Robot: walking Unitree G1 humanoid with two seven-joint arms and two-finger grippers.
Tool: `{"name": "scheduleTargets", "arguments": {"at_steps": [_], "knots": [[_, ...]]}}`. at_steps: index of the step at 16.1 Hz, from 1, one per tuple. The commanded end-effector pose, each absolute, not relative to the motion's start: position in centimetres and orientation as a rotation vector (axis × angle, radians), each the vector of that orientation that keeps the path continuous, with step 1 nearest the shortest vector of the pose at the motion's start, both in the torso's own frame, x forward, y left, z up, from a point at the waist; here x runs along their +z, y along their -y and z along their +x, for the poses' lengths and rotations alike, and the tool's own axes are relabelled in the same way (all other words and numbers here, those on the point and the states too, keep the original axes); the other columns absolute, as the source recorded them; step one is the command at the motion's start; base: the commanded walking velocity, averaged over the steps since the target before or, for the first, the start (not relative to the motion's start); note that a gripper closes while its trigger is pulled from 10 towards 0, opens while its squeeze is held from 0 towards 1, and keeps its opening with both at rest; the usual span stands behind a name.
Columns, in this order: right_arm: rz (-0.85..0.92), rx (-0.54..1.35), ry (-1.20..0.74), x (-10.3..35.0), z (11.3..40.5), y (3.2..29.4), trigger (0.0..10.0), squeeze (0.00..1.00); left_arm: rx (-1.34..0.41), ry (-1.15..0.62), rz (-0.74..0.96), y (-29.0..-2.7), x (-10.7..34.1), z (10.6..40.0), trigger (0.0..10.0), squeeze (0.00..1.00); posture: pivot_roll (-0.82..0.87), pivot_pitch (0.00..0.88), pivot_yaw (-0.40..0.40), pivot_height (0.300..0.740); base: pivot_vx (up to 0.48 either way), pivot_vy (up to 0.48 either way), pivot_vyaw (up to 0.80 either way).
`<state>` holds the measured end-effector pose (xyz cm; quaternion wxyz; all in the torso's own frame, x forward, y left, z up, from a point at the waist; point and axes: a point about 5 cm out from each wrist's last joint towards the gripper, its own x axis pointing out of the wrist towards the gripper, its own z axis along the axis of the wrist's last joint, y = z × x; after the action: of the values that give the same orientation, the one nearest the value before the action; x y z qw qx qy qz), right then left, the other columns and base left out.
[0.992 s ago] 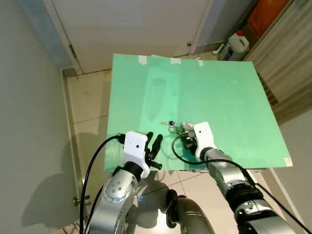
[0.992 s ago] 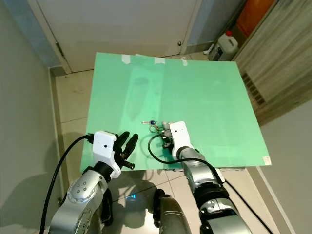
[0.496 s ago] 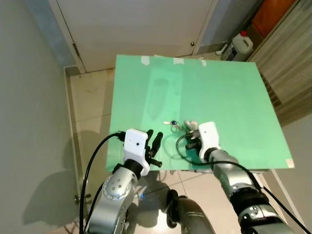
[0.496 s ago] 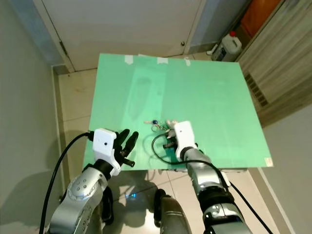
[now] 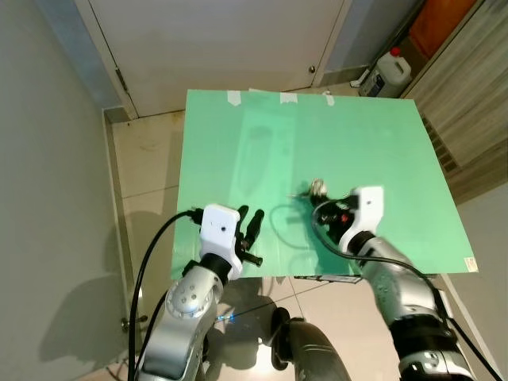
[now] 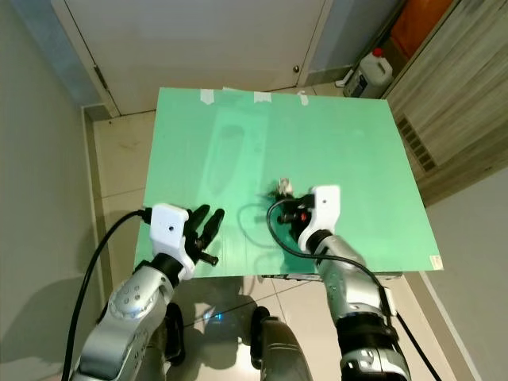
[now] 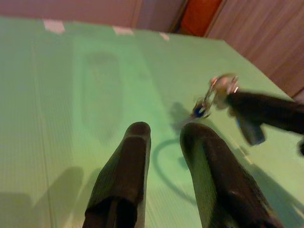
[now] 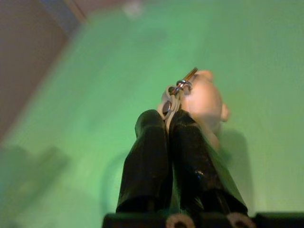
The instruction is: Hang keys on a hook
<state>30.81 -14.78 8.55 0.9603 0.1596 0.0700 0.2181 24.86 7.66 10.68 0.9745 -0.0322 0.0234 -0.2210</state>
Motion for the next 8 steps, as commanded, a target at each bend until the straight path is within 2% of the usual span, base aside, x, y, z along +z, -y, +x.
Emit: {"name": "scheduleTargets", "arguments": {"at_steps": [1, 5, 8], "knots": [[0.370, 0.491, -0.061, 10.4, 30.7, 15.2, 0.0, 0.00, -0.454, -0.050, -0.069, -7.6, 10.7, 25.0, 10.0, 0.00, 0.01, 0.274, -0.079, 0.740, 0.000, 0.000, 0.00], [0.372, 0.579, 0.095, 14.9, 30.9, 15.5, 0.0, 0.00, -0.471, 0.064, -0.095, -7.8, 13.7, 26.7, 10.0, 0.00, 0.00, 0.241, -0.068, 0.740, 0.000, 0.000, 0.00], [0.394, 0.673, 0.225, 19.4, 30.5, 15.6, 0.0, 0.00, -0.587, 0.281, -0.213, -7.8, 19.9, 27.9, 10.0, 0.00, 0.00, 0.200, -0.061, 0.740, 0.000, 0.000, 0.00]]}}
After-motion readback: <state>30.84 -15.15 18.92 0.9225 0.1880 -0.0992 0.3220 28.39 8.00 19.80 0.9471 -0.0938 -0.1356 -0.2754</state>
